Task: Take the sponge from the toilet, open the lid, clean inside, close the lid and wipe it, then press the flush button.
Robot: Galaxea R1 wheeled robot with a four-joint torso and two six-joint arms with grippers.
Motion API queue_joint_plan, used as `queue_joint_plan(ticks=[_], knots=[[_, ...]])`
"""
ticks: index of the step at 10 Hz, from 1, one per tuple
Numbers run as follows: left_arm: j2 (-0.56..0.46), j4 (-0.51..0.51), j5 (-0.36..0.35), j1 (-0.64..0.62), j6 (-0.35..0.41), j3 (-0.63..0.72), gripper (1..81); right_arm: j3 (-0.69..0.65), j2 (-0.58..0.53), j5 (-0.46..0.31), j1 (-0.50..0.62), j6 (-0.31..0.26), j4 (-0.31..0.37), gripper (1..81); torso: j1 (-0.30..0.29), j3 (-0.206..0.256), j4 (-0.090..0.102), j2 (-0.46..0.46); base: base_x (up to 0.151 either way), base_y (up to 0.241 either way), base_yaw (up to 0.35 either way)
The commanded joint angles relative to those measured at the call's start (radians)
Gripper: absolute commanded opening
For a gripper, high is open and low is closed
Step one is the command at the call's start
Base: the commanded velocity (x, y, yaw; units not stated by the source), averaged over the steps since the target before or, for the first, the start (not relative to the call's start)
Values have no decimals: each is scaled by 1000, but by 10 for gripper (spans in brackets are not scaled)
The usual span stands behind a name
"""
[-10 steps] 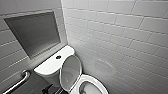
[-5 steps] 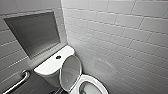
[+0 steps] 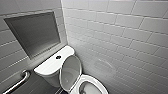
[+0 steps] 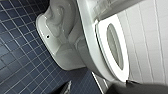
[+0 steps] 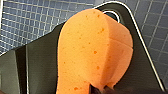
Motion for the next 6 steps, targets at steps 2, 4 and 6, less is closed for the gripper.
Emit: queue_joint_plan(ticks=[2, 4, 6], knots=[[208, 584, -47, 88, -155, -393, 811, -3, -20, -55, 19, -4, -12, 10, 0, 0, 0, 0, 0, 0, 0], [314, 653, -56, 115, -182, -595, 811, 0, -15, -55, 19, -4, -12, 10, 0, 0, 0, 0, 0, 0, 0], [356, 655, -90, 120, -183, -692, 811, -1, -14, -54, 17, -6, -14, 10, 0, 0, 0, 0, 0, 0, 0]])
